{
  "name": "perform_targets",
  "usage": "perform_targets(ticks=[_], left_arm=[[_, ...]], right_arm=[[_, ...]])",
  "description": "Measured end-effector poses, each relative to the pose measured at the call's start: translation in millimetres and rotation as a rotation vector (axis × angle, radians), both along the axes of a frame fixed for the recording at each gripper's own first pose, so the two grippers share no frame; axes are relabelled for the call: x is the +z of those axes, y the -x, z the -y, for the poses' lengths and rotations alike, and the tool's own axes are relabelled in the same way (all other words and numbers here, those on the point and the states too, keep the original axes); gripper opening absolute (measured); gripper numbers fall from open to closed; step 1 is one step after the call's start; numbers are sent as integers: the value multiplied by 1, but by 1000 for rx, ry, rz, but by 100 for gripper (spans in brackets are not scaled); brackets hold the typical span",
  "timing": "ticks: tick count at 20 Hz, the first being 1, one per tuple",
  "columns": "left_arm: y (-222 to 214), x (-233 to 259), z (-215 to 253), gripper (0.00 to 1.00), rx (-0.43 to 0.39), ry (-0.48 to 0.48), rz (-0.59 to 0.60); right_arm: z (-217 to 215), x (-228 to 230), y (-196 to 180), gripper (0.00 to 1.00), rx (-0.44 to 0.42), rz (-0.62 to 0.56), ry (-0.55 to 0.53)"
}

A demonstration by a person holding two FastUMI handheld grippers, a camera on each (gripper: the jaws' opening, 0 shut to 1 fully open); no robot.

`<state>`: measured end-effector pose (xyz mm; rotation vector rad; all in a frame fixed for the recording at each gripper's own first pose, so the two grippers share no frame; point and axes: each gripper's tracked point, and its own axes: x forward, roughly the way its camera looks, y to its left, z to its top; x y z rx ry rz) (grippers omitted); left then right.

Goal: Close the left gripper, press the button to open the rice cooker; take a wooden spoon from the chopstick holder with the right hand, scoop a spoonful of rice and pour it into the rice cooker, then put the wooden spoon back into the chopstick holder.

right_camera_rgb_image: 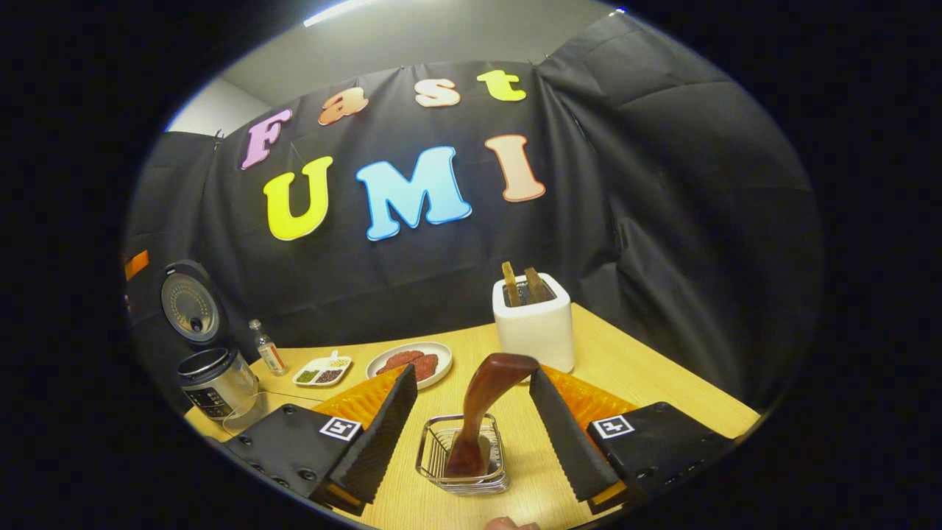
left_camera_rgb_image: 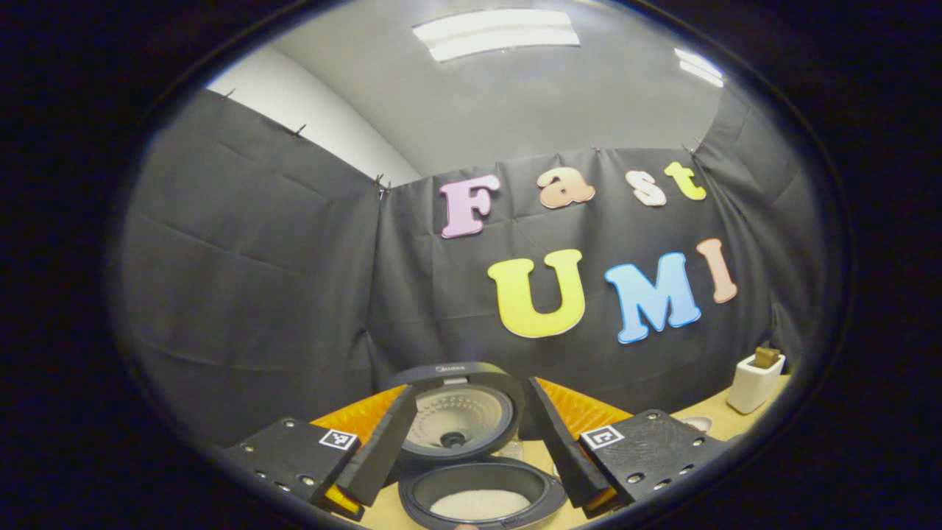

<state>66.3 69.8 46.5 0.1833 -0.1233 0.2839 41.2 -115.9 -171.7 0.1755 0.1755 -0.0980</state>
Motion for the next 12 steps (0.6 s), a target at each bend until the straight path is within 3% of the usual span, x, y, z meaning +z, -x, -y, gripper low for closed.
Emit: perform_targets(ticks=[2, 7, 12], left_arm=[[-34, 9, -8, 93, -12, 24, -34], [-119, 22, -50, 93, 14, 93, -137], [-181, 15, -100, 94, 105, 121, -245]], right_arm=[[5, 16, 9, 98, -37, 63, 58], [-19, 23, 33, 98, 40, 97, 118], [-34, 35, 48, 98, 66, 149, 157]])
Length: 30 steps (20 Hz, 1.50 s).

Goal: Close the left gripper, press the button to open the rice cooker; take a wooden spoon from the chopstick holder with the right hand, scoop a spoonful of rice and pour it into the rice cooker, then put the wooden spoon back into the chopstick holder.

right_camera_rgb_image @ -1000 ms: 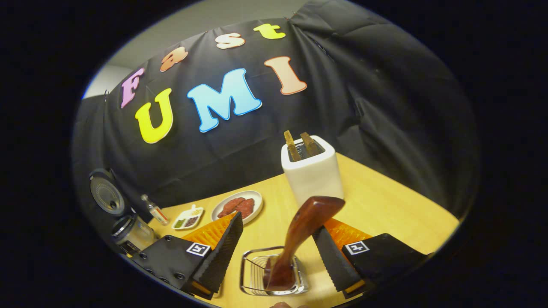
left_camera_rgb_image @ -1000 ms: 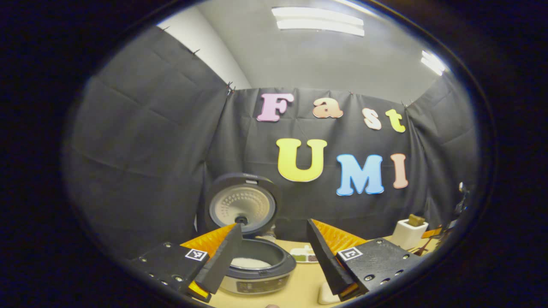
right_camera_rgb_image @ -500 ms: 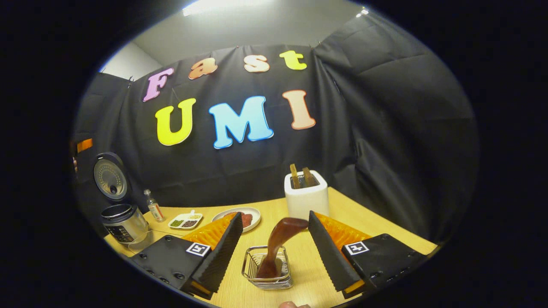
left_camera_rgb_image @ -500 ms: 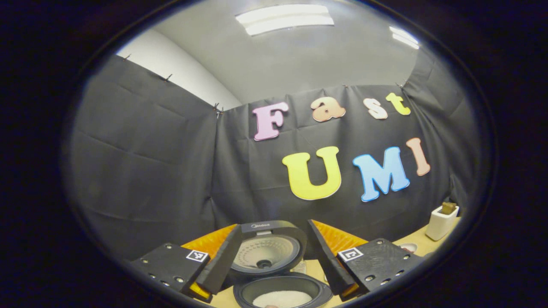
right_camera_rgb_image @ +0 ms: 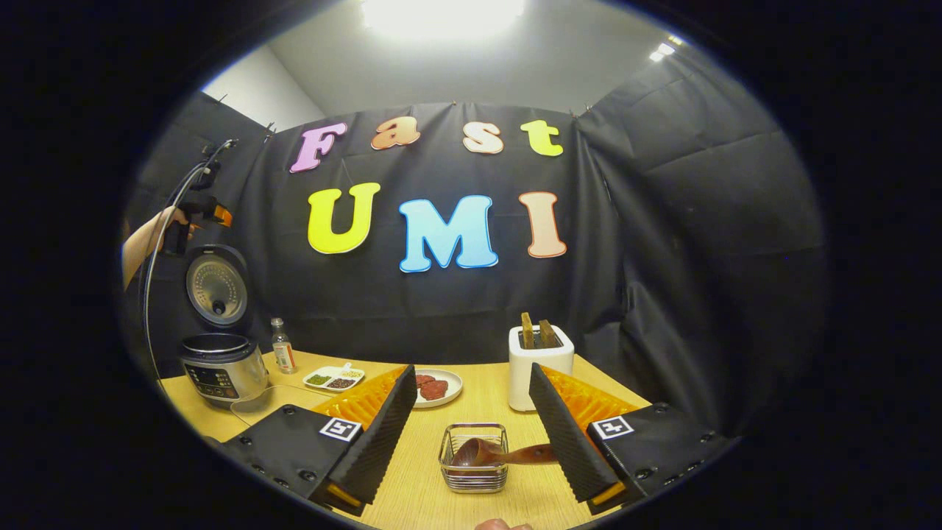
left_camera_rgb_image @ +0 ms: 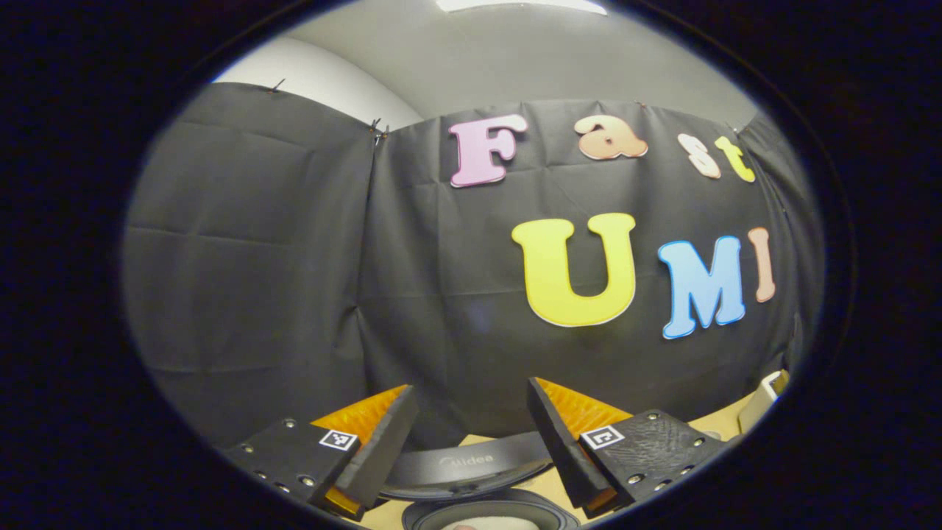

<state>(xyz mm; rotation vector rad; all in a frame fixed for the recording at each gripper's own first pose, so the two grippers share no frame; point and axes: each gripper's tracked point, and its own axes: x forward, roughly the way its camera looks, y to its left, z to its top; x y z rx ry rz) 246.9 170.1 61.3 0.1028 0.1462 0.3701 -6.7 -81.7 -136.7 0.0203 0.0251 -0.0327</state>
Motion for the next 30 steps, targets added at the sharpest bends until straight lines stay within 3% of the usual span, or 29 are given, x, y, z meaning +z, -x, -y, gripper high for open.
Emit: perform_targets(ticks=[6, 10, 13, 19, 20, 21, 26, 30], left_arm=[[-14, -35, -26, 94, 55, 30, -93], [-8, -67, -25, 93, 57, 142, -139], [-3, -70, -16, 98, 63, 125, -152], [36, -84, 16, 96, 58, 131, -166], [45, -89, 23, 98, 50, 132, -169], [54, -96, 31, 98, 37, 140, -179], [97, -151, 68, 97, -30, 226, -255], [127, -200, 84, 97, -45, 232, -319]], right_arm=[[-15, -3, 1, 98, 46, 5, 15], [-30, -13, 5, 98, 97, -20, 26], [-43, -22, 6, 98, 133, -30, 18], [-63, -39, 17, 98, 199, -63, 19], [-64, -42, 18, 93, 201, -67, 25], [-67, -45, 19, 98, 206, -73, 24], [-78, -53, 24, 98, 240, -89, 15], [-85, -59, 33, 98, 266, -101, 48]])
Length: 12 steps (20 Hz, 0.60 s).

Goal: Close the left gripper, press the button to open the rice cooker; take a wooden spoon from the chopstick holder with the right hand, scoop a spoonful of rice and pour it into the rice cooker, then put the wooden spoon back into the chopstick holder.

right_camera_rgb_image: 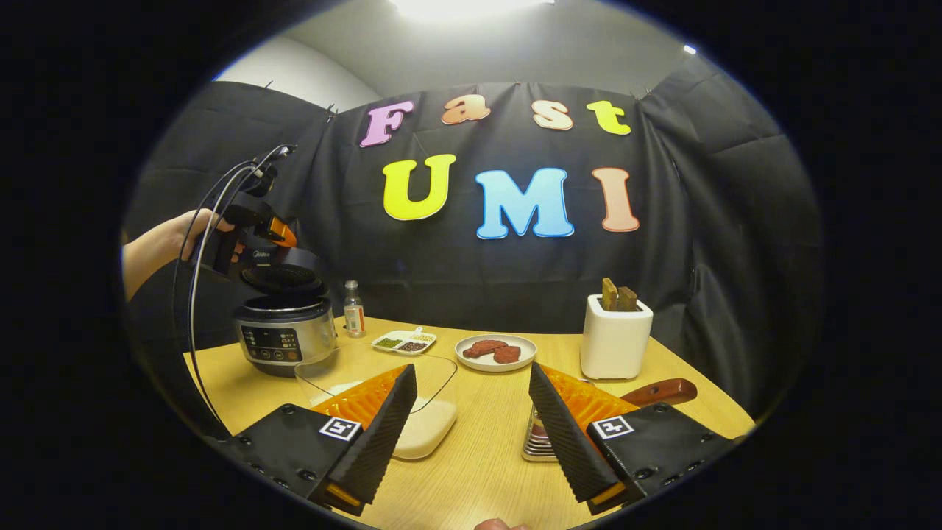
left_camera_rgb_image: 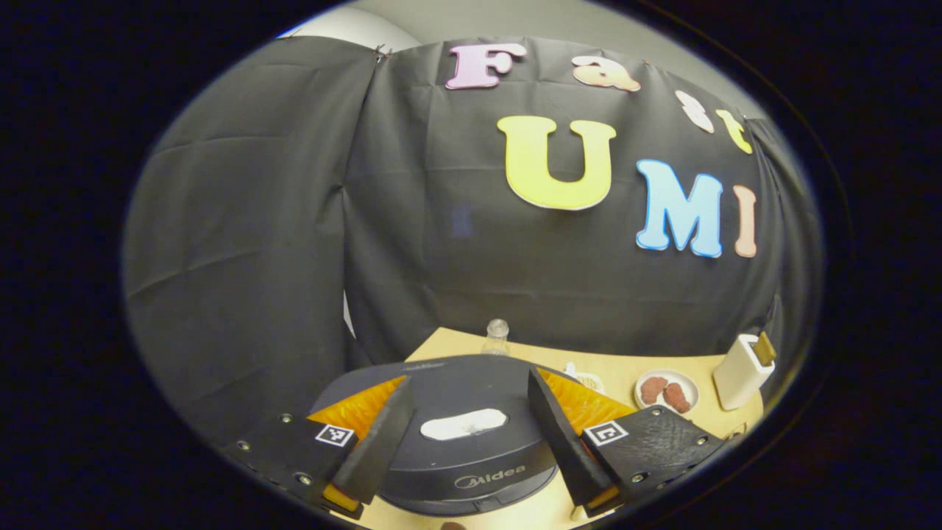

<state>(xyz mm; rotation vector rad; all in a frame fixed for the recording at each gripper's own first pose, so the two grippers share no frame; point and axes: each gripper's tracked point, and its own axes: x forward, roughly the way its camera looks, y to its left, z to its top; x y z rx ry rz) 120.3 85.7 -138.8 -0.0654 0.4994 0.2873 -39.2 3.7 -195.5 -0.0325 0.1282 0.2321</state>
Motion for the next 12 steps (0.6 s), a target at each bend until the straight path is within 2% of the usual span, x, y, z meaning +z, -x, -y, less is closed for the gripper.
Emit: perform_targets(ticks=[2, 3, 4, 9, 10, 11, 12], left_arm=[[13, -19, 8, 98, -14, -16, -27], [18, -26, 11, 98, -23, -40, -33], [20, -30, 13, 96, -25, -56, -37], [22, -41, 17, 98, -30, -51, -25], [23, -44, 16, 98, -33, -54, -20], [23, -45, 16, 98, -36, -59, -18], [25, -49, 15, 98, -40, -66, -20]], right_arm=[[4, 3, 5, 98, -11, 25, 2], [3, 2, 6, 93, -13, 28, 4], [2, 0, 7, 98, -11, 23, 6], [4, -17, 13, 98, -13, -16, 6], [3, -22, 14, 93, -9, -32, 2], [1, -25, 14, 98, -4, -43, -2], [1, -26, 14, 98, -4, -49, -2]])
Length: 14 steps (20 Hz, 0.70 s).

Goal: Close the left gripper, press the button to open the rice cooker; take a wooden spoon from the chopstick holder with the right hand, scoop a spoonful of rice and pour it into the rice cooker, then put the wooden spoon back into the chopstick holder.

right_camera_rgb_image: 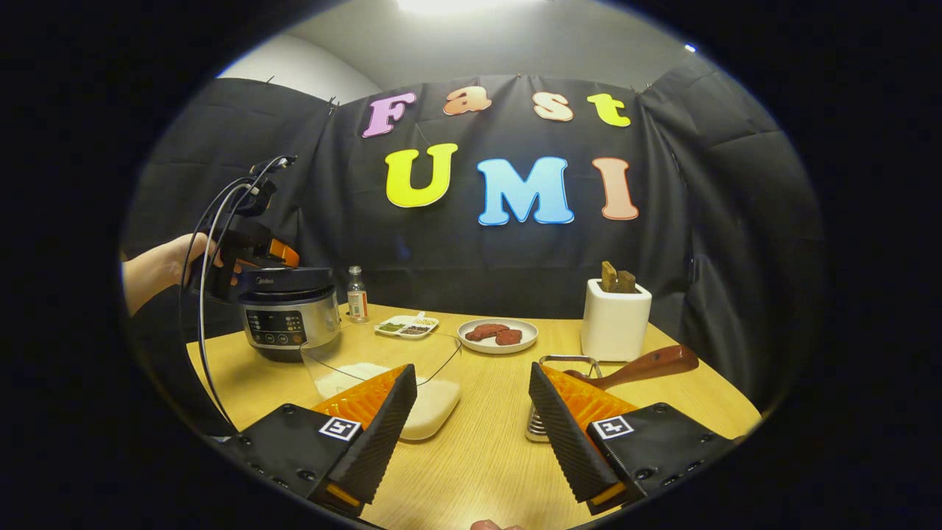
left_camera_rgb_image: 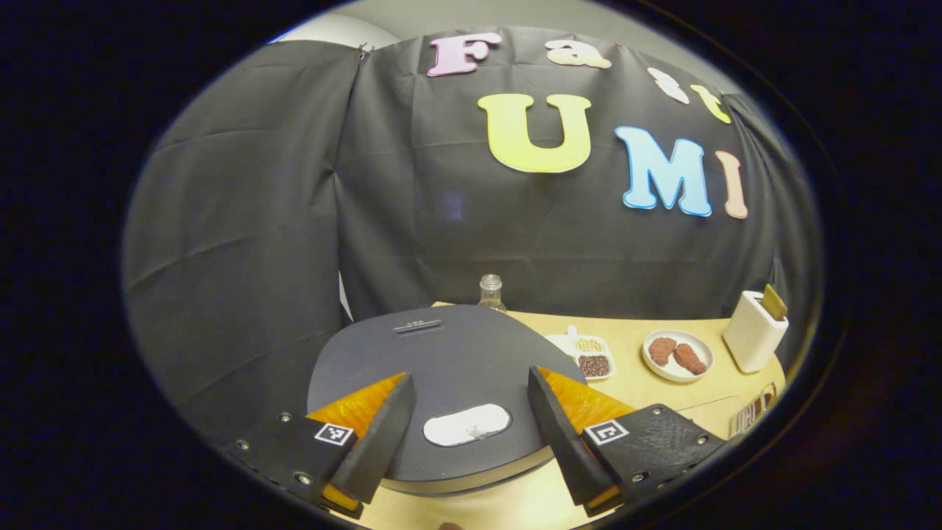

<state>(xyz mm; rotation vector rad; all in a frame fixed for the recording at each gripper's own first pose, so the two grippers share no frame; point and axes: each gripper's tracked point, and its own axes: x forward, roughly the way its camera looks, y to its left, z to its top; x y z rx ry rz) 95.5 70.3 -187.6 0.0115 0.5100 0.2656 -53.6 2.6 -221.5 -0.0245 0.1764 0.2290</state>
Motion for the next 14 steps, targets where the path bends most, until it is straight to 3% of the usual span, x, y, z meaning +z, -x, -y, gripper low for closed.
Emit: perform_targets(ticks=[14], left_arm=[[11, -22, 5, 98, -55, -15, -40]], right_arm=[[-4, -22, -5, 98, -7, -42, -23]])
